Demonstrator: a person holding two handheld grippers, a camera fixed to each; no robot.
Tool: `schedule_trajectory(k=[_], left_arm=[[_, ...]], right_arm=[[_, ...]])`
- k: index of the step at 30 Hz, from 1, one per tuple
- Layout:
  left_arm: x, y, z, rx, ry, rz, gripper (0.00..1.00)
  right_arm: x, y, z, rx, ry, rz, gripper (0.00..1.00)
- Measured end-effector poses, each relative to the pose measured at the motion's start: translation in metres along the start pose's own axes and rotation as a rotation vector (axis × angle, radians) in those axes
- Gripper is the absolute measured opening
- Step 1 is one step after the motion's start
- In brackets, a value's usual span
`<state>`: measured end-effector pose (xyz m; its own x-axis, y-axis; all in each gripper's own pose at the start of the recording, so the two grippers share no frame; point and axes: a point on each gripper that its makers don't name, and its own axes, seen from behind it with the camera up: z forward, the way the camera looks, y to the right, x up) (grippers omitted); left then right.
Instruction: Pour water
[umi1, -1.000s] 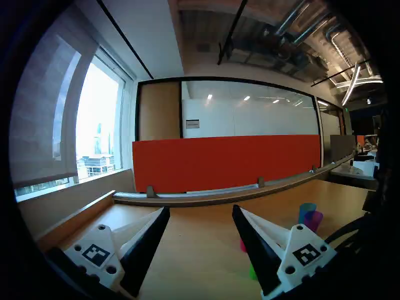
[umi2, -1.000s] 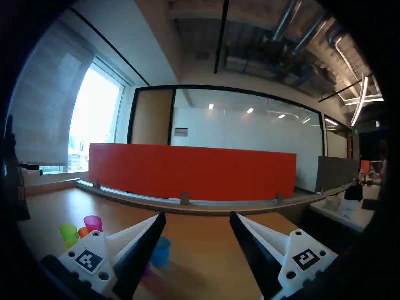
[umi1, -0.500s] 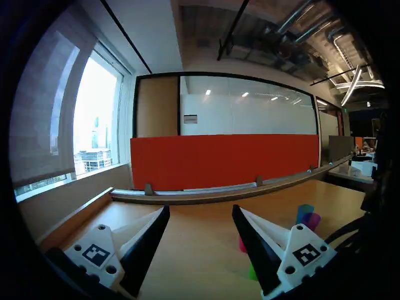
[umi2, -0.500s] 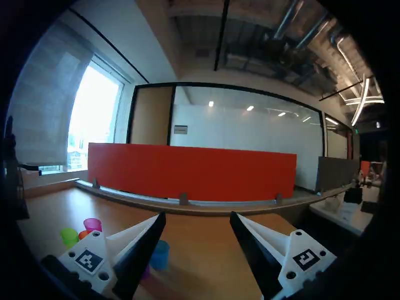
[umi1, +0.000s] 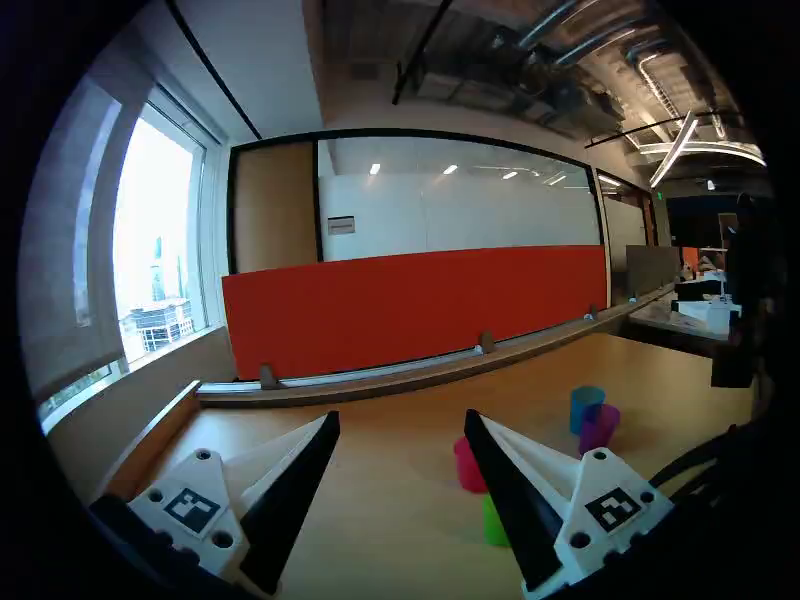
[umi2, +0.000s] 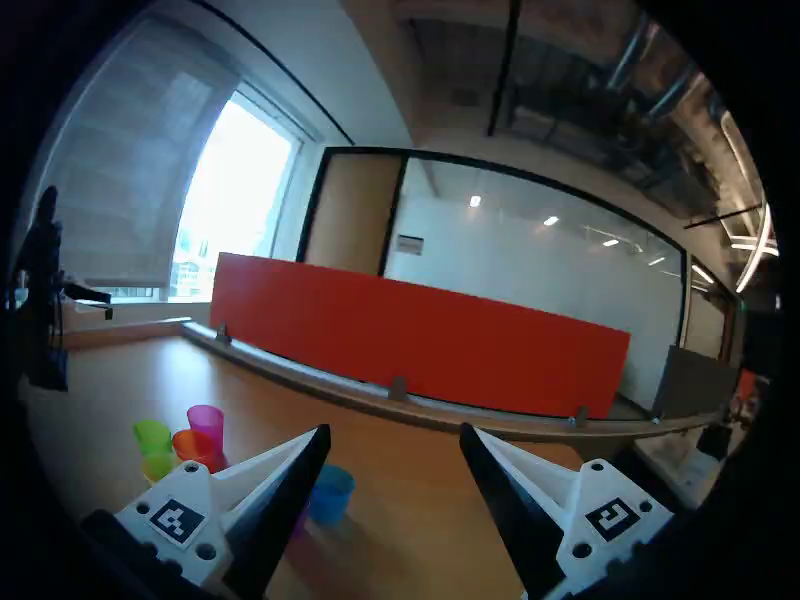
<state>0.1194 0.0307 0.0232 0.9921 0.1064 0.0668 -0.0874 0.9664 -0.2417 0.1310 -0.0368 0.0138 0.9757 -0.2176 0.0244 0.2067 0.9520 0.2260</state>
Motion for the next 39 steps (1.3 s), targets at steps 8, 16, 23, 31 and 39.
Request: schedule_trajectory(k=[8,16,23,31,39], left_arm=[[-0.002,0.011,0.005,-0.061,-0.040,0.042,0.92],[-0.006,0.016,0.012,-0.093,-0.079,0.073,0.93],[-0.004,0.020,0.014,-0.127,-0.102,0.086,0.92],[0.000,0.025,0.018,-0.166,-0.118,0.117,0.93],[0.002,0.032,0.025,-0.218,-0.138,0.152,0.93]], right_arm=[[-0.001,-0.010,0.004,0.085,-0.049,-0.048,1.00],[0.005,-0.019,0.007,0.167,-0.077,-0.075,1.00],[0.009,-0.025,0.008,0.216,-0.097,-0.106,1.00],[0.008,-0.030,0.011,0.267,-0.131,-0.109,1.00],[0.003,-0.036,0.014,0.329,-0.170,-0.140,1.00]])
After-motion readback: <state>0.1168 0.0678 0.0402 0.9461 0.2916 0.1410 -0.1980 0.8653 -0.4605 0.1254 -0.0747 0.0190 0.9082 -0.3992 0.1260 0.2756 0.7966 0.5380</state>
